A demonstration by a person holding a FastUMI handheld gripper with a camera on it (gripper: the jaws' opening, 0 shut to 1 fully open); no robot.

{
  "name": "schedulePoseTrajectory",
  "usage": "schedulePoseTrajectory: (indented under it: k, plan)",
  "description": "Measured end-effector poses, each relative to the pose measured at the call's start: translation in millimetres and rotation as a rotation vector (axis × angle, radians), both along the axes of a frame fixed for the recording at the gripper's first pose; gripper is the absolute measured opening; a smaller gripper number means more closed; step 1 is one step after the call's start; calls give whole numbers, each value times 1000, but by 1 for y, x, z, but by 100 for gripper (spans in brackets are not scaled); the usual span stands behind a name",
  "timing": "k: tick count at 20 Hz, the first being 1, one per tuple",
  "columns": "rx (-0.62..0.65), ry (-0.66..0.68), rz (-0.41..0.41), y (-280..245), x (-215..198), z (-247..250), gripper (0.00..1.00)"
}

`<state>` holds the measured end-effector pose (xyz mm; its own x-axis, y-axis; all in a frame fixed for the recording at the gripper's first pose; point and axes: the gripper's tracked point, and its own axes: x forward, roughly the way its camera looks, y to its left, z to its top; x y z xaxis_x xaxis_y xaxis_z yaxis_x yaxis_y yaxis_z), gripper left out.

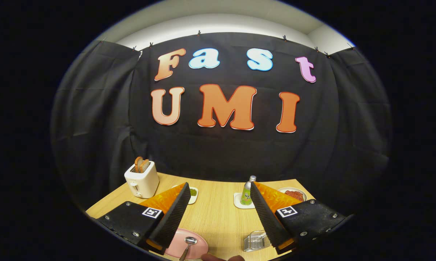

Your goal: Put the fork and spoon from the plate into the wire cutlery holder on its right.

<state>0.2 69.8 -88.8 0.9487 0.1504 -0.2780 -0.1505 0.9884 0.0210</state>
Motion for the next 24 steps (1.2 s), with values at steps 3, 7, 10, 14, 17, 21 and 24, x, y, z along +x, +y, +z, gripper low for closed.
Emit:
schedulePoseTrajectory:
  k: [3,7,10,14,17,21,24]
  plan:
    - [-16,120,48,20,-9,-40,99]
    - [-28,326,116,44,-33,-99,97]
    - [-79,457,170,59,-53,-143,95]
    - [-94,657,223,73,-87,-198,89]
    - [-129,762,256,80,-108,-227,86]
    - [-172,881,285,87,-131,-264,76]
    - [-182,954,279,92,-140,-285,66]
